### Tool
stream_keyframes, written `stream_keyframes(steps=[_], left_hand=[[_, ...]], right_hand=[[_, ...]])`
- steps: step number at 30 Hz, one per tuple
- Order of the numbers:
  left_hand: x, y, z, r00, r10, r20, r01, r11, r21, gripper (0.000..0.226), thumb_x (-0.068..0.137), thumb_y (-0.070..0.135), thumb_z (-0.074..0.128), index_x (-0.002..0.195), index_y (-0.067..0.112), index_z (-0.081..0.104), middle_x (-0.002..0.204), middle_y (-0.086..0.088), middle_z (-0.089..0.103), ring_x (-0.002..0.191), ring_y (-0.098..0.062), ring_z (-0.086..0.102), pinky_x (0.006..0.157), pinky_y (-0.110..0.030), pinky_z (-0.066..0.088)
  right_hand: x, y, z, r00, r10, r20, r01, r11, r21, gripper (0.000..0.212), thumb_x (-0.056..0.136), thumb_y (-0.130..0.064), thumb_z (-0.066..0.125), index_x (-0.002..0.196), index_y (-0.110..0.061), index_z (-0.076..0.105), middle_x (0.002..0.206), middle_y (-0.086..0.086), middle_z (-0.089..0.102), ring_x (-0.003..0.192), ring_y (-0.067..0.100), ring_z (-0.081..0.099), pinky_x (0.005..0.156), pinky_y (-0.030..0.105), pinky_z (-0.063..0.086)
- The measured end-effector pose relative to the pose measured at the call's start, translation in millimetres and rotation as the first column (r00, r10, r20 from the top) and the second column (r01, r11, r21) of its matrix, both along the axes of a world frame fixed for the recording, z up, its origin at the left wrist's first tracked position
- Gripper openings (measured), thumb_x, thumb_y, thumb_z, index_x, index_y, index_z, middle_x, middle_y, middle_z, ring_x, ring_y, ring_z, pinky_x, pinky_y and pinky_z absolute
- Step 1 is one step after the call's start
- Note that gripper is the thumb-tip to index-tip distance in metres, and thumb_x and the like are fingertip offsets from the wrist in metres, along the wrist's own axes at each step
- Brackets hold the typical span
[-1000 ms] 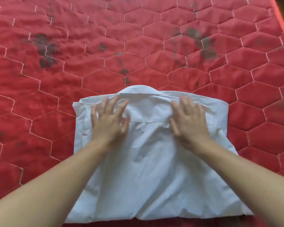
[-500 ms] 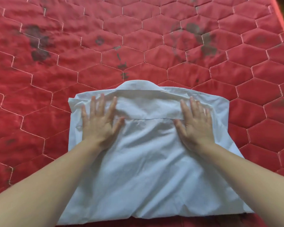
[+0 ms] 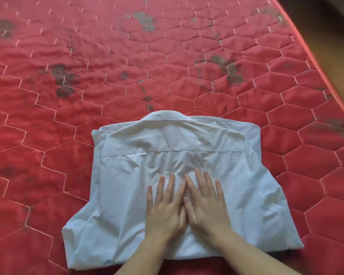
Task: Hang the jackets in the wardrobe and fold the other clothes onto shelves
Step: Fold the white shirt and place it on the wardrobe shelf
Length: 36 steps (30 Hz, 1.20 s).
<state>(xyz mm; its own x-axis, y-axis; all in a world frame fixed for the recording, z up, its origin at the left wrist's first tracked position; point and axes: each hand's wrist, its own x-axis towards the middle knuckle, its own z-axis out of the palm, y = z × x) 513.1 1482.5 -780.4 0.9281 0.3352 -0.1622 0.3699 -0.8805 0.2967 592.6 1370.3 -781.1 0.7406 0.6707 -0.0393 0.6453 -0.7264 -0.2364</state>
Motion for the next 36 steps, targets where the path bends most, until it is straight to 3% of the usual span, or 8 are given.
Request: stream_keyframes(steps=[8,12,19,22,25,28,33,36], left_hand=[[-78.4,43.8,-3.8,0.995,0.035,-0.092,-0.024,0.992,0.127,0.064,0.089,0.059,0.032,0.147,0.034,0.033,0.157,0.0,0.032,0.145,-0.023,0.02,0.114,-0.049,0.008],[-112.2,65.2,-1.1,0.975,0.177,-0.137,-0.164,0.981,0.099,0.077,0.08,0.071,0.001,0.151,0.04,-0.002,0.158,0.01,-0.014,0.149,-0.017,-0.011,0.119,-0.041,-0.008],[-122.3,60.1,12.0,0.948,0.255,-0.188,-0.24,0.966,0.1,0.088,0.077,0.071,0.0,0.155,0.032,0.005,0.164,-0.005,-0.002,0.15,-0.023,-0.009,0.118,-0.049,-0.008],[-99.7,-0.9,21.0,0.995,0.06,-0.077,-0.052,0.993,0.108,0.077,0.084,0.063,0.025,0.153,0.027,0.025,0.159,-0.01,0.024,0.148,-0.031,0.018,0.116,-0.052,0.005],[-71.7,-86.2,28.5,0.989,-0.145,0.039,0.144,0.989,0.015,0.067,0.083,0.055,0.04,0.144,0.027,0.04,0.151,-0.009,0.042,0.141,-0.031,0.036,0.116,-0.053,0.019],[-46.1,-153.3,40.8,0.968,-0.248,0.03,0.25,0.961,-0.118,0.064,0.085,0.047,0.042,0.145,0.024,0.04,0.155,-0.007,0.035,0.146,-0.028,0.026,0.117,-0.053,0.017],[-17.6,-196.7,43.0,0.987,-0.151,-0.052,0.141,0.978,-0.155,0.069,0.076,0.032,0.06,0.141,0.017,0.043,0.152,-0.008,0.037,0.143,-0.027,0.03,0.114,-0.053,0.026],[-7.8,-200.2,41.4,0.996,-0.092,-0.023,0.088,0.987,-0.137,0.069,0.077,0.033,0.06,0.141,0.017,0.041,0.15,-0.005,0.038,0.14,-0.025,0.033,0.111,-0.049,0.029]], right_hand=[[-15.2,-64.2,-0.6,0.999,-0.041,0.021,0.043,0.991,-0.126,0.06,0.09,-0.047,0.037,0.144,-0.022,0.043,0.152,0.009,0.039,0.14,0.027,0.034,0.113,0.047,0.016],[-22.7,-87.8,-1.1,0.991,-0.132,0.035,0.137,0.972,-0.189,0.062,0.092,-0.052,0.031,0.147,-0.024,0.037,0.154,0.008,0.036,0.142,0.025,0.027,0.114,0.042,0.007],[-29.6,-144.8,6.3,0.968,-0.251,0.022,0.251,0.954,-0.166,0.067,0.092,-0.05,0.026,0.147,-0.016,0.039,0.155,0.014,0.032,0.143,0.03,0.03,0.116,0.046,0.013],[-39.8,-152.2,16.9,0.911,-0.41,-0.035,0.41,0.912,0.0,0.063,0.087,-0.044,0.04,0.144,-0.016,0.043,0.155,0.012,0.032,0.143,0.029,0.029,0.118,0.048,0.015],[-46.9,-162.2,30.5,0.771,-0.63,-0.09,0.635,0.753,0.171,0.063,0.084,-0.033,0.064,0.142,-0.017,0.045,0.149,0.011,0.037,0.136,0.031,0.035,0.111,0.047,0.023],[-44.1,-170.2,44.4,0.514,-0.785,-0.345,0.856,0.444,0.265,0.067,0.081,-0.025,0.074,0.14,-0.01,0.046,0.139,0.016,0.045,0.125,0.034,0.044,0.107,0.04,0.03],[-30.2,-172.8,46.8,0.158,-0.65,-0.743,0.986,0.066,0.152,0.059,0.063,-0.044,0.076,0.109,-0.01,0.065,0.094,0.006,0.072,0.086,0.026,0.069,0.086,0.039,0.054],[-17.5,-167.0,47.1,0.028,-0.41,-0.912,0.996,-0.061,0.057,0.027,0.071,-0.029,0.08,0.083,-0.01,0.065,0.075,0.004,0.067,0.059,0.017,0.061,0.061,0.033,0.054]])
